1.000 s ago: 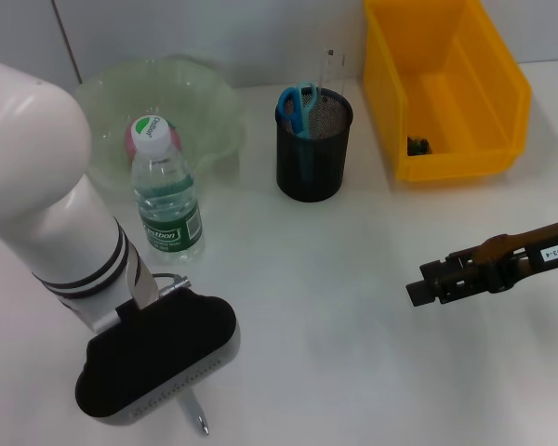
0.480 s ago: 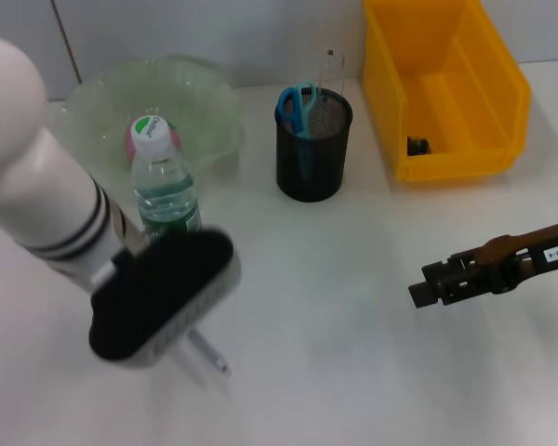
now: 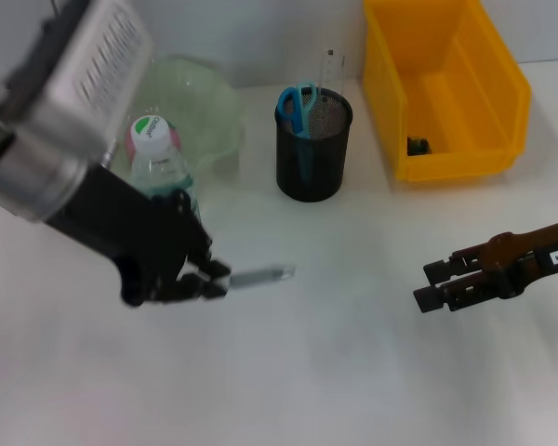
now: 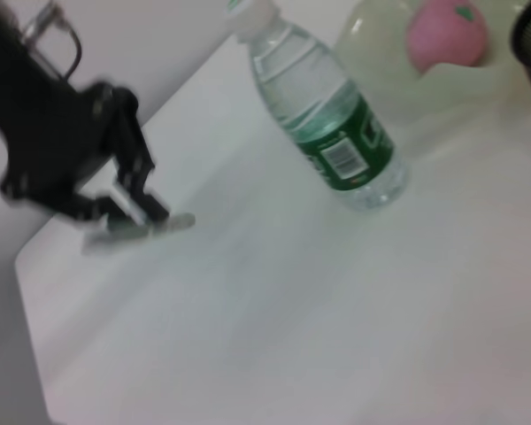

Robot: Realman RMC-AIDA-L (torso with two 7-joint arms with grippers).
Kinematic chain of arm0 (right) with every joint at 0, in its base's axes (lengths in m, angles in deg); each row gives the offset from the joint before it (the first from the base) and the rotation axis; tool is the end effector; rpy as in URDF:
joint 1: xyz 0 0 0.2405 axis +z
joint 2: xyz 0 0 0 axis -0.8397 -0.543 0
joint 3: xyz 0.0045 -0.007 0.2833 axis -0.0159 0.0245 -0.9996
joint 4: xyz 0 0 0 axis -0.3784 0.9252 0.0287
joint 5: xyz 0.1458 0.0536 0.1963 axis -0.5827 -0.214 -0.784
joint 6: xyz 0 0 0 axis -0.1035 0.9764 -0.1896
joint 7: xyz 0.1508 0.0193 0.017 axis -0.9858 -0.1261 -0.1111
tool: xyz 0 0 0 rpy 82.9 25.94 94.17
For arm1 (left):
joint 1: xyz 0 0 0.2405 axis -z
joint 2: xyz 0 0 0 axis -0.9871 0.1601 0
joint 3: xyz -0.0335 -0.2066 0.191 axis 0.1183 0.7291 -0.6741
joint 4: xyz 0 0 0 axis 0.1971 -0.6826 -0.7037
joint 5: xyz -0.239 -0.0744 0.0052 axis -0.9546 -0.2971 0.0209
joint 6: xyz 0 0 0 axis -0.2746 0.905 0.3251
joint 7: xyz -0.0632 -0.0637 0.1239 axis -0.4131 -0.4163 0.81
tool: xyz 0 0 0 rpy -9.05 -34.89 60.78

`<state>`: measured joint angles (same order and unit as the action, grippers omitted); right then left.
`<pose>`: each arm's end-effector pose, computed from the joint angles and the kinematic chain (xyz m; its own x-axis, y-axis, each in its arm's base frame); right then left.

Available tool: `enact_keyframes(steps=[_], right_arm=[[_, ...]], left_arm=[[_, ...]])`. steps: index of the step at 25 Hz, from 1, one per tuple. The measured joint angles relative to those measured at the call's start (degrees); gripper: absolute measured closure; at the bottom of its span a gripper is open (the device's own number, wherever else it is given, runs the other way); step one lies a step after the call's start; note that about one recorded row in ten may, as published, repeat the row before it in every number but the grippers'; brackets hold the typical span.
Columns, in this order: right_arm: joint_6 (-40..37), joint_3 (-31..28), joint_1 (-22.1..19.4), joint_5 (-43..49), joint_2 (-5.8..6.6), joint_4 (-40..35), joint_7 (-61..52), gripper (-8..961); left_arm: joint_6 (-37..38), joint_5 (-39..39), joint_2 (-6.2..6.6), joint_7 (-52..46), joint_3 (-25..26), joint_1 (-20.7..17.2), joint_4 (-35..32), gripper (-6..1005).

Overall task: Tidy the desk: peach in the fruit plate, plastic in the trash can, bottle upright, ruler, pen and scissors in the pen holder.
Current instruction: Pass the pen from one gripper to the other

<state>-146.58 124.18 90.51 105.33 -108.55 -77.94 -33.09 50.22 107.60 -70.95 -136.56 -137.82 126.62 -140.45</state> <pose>0.3140 0.3750 0.0334 0.6855 -0.7016 -0.1946 -0.7031 -0.7073 0.0733 -0.1274 0.4011 0.0007 0.9572 -0.2569 -0.1332 -0.2412 -0.9626 0.1234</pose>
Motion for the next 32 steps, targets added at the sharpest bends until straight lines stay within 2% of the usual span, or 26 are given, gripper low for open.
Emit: enact_keyframes(steps=[4, 7, 8, 9, 10, 12, 13, 14, 17, 18, 19, 24, 25, 29, 32], right_arm=[[-0.98, 0.02, 0.01, 0.0, -0.25, 0.0, 5.08, 201], [-1.12, 0.09, 0.21, 0.0, -0.34, -0.02, 8.49, 201], [-1.14, 0.1, 0.26, 0.0, -0.39, -0.09, 9.71, 201], [-1.14, 0.1, 0.32, 0.0, -0.47, -0.25, 11.0, 201], [-1.06, 0.11, 0.38, 0.0, -0.63, -0.44, 12.34, 201], [-0.72, 0.16, 0.5, 0.0, -1.13, -0.8, 15.22, 201], [-0.53, 0.15, 0.53, 0.0, -1.53, -1.12, 16.91, 201], [-0.38, 0.12, 0.55, 0.0, -2.07, -1.57, 18.76, 201], [0.23, 0.26, 0.49, 0.03, -3.73, -3.74, 23.47, 201], [0.71, 0.48, 0.33, 0.34, -4.75, -5.43, 25.76, 201], [0.71, 0.48, 0.33, 0.34, -4.75, -5.43, 25.76, 201], [2.08, -0.21, -1.28, 0.01, -6.87, -9.81, 31.84, 201], [3.77, -0.41, -3.01, -1.3, -8.02, -12.03, 36.02, 201], [6.77, -0.13, -5.69, -4.74, -8.95, -13.49, 43.28, 201], [9.06, -0.36, -7.11, -9.87, -8.95, -11.83, 51.31, 201]], left_arm=[[1.24, -1.87, 0.35, -13.13, 11.02, 3.15, 6.65, 859], [1.27, -2.0, 0.38, -14.89, 12.54, 3.52, 7.46, 858], [1.0, -2.78, 0.37, -21.58, 16.53, 4.0, 9.01, 858], [1.0, -2.78, 0.37, -21.58, 16.53, 4.0, 9.01, 857], [0.34, -3.68, 0.37, -28.03, 17.83, 4.07, 9.85, 857], [0.34, -3.68, 0.37, -28.03, 17.83, 4.07, 9.85, 857], [-0.86, -4.33, 0.37, -37.56, 18.28, 4.06, 11.4, 856], [-0.89, -4.77, 0.25, -41.45, 18.4, 3.79, 11.92, 856], [-1.15, -6.24, 0.08, -46.57, 18.57, 3.0, 12.53, 855], [-1.45, -7.0, 0.06, -48.18, 18.61, 2.59, 12.89, 855], [-1.85, -7.87, 0.06, -49.89, 18.65, 2.1, 13.39, 855], [-3.51, -10.51, 0.02, -56.83, 18.4, 0.03, 15.37, 853], [-3.53, -10.79, -0.03, -57.97, 18.38, -0.31, 15.4, 853], [-3.72, -11.3, -0.05, -60.94, 18.36, -1.21, 15.42, 852], [-4.0, -11.32, -0.04, -62.21, 18.34, -1.69, 15.43, 851]])
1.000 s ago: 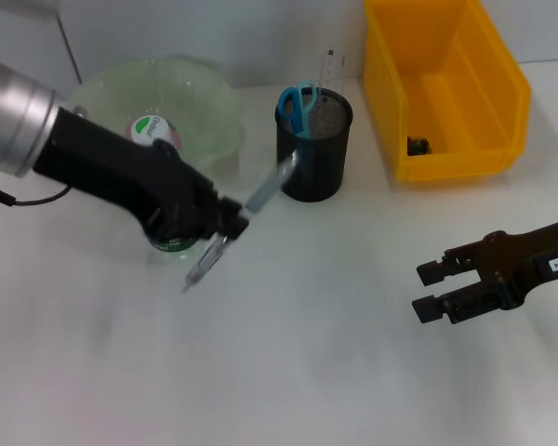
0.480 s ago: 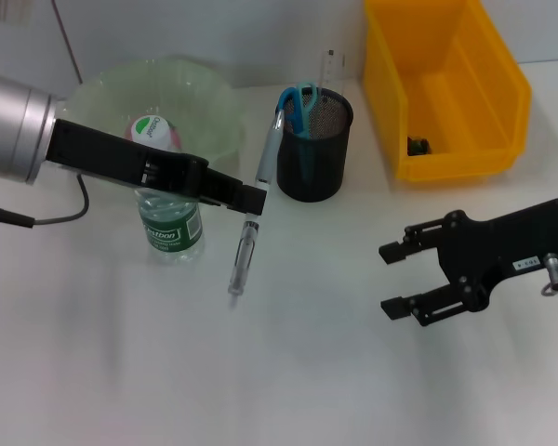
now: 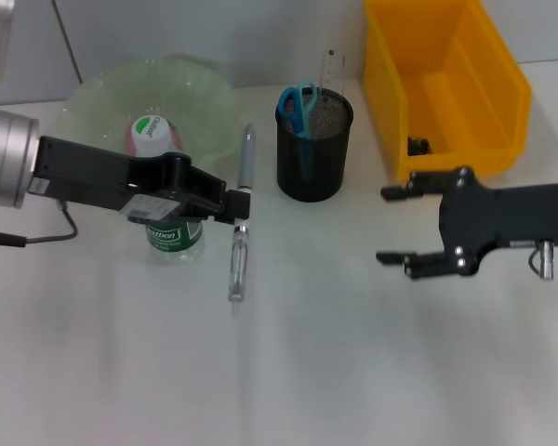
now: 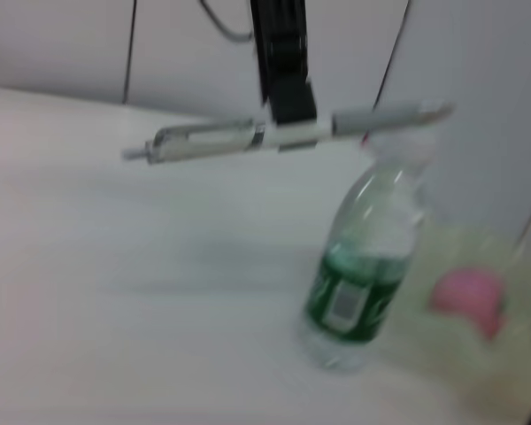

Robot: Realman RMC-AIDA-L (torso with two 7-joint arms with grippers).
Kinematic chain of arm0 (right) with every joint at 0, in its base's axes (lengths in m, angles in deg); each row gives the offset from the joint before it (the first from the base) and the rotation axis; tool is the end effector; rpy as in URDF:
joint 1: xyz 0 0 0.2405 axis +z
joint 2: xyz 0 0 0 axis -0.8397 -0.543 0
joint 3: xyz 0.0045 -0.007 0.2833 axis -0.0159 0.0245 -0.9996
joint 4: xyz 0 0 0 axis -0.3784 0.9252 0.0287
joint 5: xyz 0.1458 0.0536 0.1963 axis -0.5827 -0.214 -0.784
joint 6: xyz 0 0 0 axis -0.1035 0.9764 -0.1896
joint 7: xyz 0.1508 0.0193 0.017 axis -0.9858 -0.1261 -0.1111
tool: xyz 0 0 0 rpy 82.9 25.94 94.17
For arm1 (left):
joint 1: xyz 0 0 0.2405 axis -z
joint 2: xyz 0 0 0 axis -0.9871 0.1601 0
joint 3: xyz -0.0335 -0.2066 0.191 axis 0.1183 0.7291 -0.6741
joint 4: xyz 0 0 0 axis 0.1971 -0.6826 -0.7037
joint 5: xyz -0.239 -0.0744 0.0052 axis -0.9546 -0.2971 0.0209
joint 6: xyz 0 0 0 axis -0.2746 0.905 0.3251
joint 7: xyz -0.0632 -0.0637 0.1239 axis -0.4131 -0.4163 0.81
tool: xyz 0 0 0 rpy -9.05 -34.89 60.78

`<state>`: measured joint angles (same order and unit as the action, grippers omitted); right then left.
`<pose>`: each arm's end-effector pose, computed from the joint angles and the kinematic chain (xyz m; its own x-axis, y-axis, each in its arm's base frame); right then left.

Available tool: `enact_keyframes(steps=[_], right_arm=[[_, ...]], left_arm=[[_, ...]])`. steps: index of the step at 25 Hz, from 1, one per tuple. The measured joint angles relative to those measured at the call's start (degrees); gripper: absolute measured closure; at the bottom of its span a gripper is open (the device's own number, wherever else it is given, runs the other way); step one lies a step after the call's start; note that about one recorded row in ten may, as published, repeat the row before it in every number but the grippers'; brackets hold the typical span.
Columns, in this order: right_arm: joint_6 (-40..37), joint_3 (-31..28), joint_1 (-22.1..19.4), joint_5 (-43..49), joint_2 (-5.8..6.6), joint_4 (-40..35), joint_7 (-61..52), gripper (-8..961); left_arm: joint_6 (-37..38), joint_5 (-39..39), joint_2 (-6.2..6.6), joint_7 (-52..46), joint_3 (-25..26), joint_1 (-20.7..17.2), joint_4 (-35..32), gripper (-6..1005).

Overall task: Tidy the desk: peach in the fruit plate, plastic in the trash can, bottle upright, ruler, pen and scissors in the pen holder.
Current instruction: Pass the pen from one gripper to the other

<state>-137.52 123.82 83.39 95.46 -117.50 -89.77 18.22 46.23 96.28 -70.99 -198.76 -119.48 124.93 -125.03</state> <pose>0.2976 0.3761 0.0132 0.9524 0.1584 -0.2603 0.0509 -0.9250 -0.3765 -0.1688 0.4161 0.0121 0.3841 0.9158 0.1170 0.8795 -0.4015 0.2555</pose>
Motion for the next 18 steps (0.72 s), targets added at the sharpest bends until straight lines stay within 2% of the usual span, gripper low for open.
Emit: enact_keyframes(steps=[1, 6, 11, 18], right_arm=[[0.82, -0.18, -0.57, -2.44, 0.05, 1.01, 3.75, 201], [4.99, -0.43, -3.4, -14.85, -0.11, 6.25, 23.42, 201], [6.01, -0.3, -3.88, -26.79, -0.01, 15.68, 43.87, 201], [4.13, 0.06, -2.03, -31.38, 0.7, 23.51, 60.91, 201]], left_arm=[[-0.53, -0.04, 0.19, -2.46, 0.4, -1.28, -0.19, 851], [-0.92, -0.25, 0.14, -4.61, 0.28, -2.19, 0.12, 850], [-1.26, -1.16, -0.1, -6.93, 0.09, -2.78, 1.07, 848], [-1.16, -2.44, 0.2, -9.79, 0.09, -2.61, 4.38, 846]])
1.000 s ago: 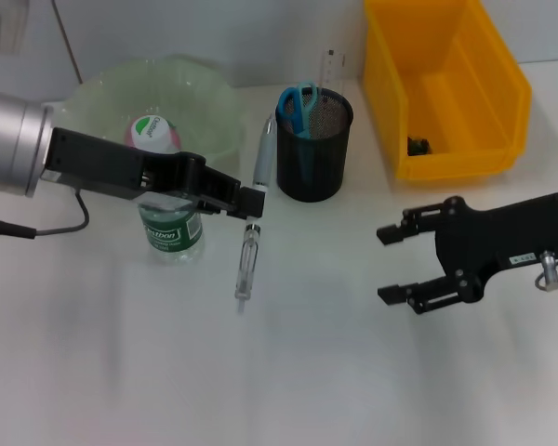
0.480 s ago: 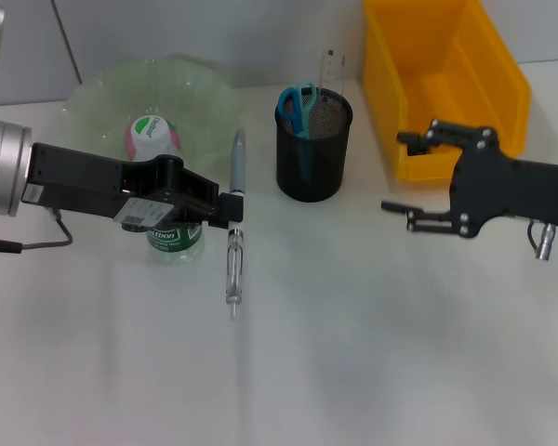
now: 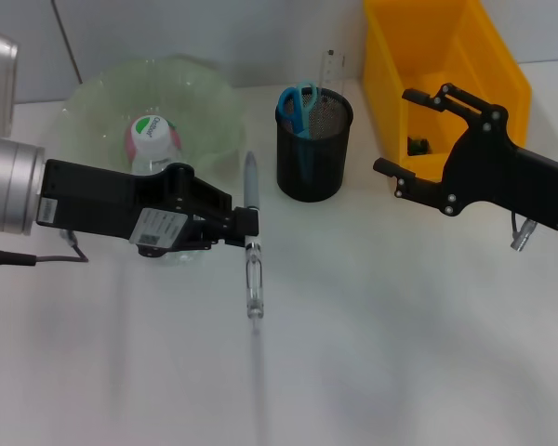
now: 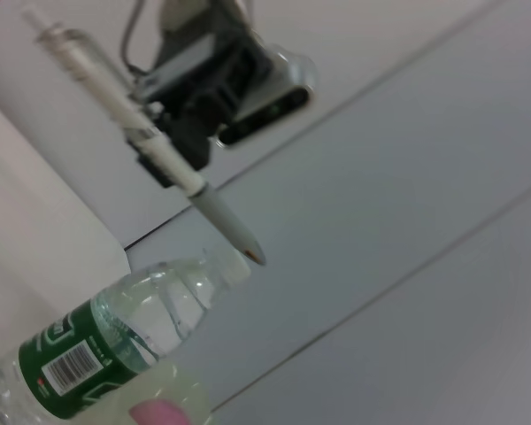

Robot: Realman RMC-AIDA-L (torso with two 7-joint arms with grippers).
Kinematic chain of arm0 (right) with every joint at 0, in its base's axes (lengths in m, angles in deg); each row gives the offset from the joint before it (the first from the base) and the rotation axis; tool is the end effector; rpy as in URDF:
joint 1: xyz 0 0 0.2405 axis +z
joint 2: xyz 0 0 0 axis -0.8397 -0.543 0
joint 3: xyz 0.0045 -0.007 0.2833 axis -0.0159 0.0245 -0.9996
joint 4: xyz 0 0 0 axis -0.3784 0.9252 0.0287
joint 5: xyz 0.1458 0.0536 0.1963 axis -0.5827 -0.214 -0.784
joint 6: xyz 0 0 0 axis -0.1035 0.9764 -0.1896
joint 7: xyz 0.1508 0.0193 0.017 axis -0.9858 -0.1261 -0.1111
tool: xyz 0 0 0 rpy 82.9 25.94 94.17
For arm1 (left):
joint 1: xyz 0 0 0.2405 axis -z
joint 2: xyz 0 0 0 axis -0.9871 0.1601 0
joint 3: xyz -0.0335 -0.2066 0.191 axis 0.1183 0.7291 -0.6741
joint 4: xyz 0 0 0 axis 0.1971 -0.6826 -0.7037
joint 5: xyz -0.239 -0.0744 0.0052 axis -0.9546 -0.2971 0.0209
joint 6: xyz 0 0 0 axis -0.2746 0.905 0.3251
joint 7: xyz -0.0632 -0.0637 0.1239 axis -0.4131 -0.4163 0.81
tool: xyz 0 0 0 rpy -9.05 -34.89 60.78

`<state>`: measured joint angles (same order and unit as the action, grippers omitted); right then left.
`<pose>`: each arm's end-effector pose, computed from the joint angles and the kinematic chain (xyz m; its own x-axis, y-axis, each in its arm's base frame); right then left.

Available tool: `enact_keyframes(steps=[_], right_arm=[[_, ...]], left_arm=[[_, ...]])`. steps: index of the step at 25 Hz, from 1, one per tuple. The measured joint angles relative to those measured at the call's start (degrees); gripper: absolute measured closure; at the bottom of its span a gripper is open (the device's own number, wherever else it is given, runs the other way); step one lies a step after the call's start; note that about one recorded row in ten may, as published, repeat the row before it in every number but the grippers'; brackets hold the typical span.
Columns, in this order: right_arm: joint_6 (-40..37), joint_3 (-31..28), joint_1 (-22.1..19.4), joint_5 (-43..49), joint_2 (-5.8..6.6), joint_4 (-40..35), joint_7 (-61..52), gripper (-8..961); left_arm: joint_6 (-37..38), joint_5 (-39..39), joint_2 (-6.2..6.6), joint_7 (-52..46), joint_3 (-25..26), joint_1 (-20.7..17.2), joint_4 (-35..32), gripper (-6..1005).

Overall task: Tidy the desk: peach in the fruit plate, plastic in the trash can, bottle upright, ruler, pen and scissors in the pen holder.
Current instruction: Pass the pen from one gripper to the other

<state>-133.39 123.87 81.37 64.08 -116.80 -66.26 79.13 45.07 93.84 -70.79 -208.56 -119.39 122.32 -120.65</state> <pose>0.3162 0.3654 -0.0089 0.7251 0.6879 -0.0323 0.3557 -0.4142 -0.8378 -0.1926 0.4071 0.0023 0.1333 0.9894 0.0578 0.9329 -0.1449 0.3298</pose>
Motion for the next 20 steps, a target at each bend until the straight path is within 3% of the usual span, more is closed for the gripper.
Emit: enact_keyframes(steps=[15, 20], right_arm=[[-5.54, -0.2, 3.75, -1.71, 2.33, 10.8, 27.05, 202], [-6.96, 0.52, 4.4, -1.71, 2.52, 11.05, 28.74, 202]], left_arm=[[0.58, -6.81, 0.28, -0.72, 0.54, 0.87, 6.62, 842], [0.46, -6.86, 0.29, -0.48, 0.54, 1.69, 8.21, 841]])
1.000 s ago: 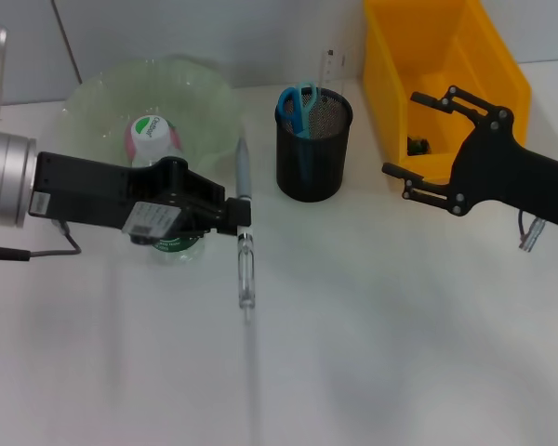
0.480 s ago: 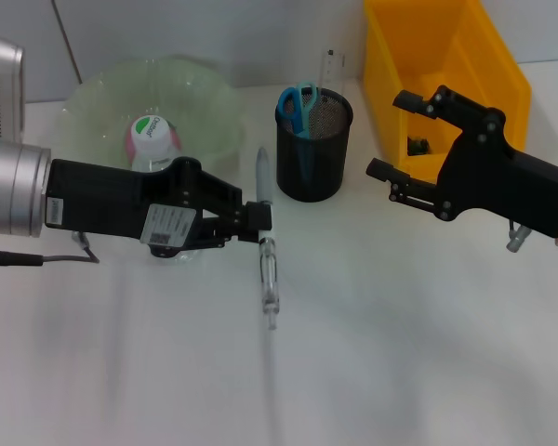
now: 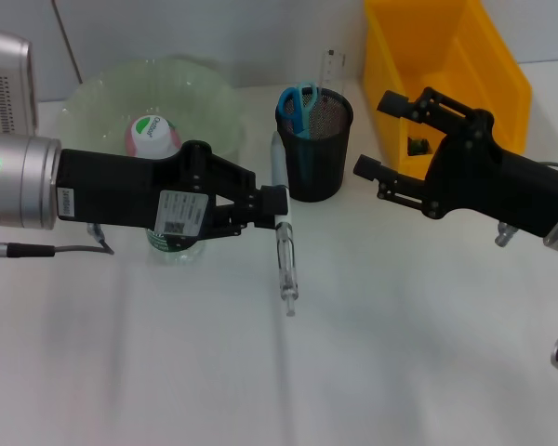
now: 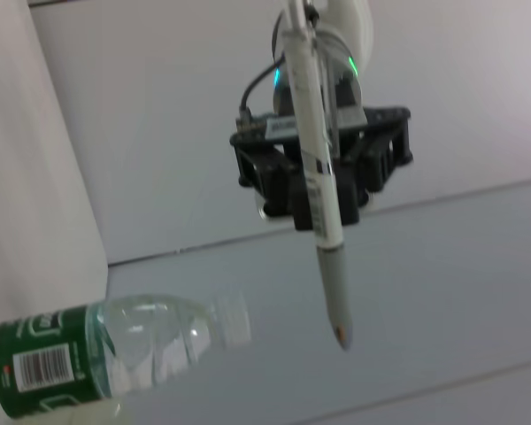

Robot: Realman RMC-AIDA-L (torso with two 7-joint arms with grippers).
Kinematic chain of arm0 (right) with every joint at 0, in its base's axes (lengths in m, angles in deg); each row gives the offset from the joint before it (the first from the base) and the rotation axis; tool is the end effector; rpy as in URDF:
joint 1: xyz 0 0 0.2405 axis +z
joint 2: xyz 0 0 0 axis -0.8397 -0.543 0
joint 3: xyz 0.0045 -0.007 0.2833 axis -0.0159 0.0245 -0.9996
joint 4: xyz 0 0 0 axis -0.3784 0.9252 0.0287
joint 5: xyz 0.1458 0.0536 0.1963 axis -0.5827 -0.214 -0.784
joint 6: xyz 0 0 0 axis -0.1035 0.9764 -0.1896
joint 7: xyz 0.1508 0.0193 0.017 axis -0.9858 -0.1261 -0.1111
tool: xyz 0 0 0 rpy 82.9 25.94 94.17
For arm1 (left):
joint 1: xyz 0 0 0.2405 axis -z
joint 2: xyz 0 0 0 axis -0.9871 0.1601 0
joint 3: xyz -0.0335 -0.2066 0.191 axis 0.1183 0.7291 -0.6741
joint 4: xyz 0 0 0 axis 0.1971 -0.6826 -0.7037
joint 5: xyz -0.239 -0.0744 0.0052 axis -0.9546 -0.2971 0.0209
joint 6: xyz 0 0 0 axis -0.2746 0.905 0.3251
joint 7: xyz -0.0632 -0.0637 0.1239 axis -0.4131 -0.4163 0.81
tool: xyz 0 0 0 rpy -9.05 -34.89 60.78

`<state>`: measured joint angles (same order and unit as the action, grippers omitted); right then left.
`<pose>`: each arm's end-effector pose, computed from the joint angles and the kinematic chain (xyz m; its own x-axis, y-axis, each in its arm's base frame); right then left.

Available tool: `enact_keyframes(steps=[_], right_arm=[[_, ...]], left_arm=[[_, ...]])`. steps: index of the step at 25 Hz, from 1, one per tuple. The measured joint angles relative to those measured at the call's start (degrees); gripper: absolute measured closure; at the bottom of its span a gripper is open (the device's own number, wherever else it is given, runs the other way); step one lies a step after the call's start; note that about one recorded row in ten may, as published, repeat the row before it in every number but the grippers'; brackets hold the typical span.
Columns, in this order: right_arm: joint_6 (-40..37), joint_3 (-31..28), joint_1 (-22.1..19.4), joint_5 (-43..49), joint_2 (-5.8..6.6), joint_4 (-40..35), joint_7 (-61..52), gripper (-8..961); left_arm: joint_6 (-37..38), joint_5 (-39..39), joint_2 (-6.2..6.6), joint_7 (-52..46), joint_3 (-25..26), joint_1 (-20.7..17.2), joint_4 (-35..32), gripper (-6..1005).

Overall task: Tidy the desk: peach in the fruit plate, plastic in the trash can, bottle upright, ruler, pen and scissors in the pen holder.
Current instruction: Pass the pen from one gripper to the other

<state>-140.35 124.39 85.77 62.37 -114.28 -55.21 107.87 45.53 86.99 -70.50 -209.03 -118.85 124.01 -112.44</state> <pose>0.3015 0.3587 -0.0211 0.4584 0.8616 0.2178 0.5588 -0.0888 -0.8245 -0.1833 0.4047 -0.0115 0.0711 0.9975 0.0022 0.8752 -0.0634 0.4796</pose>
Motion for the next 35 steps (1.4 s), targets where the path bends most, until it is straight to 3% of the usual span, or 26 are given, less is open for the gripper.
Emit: enact_keyframes(steps=[35], right_arm=[[-5.15, 10.86, 2.97, 0.77, 0.91, 2.44, 7.33, 216]], left_arm=[[2.51, 0.29, 0.52, 3.34, -2.65, -0.18, 4.45, 832]])
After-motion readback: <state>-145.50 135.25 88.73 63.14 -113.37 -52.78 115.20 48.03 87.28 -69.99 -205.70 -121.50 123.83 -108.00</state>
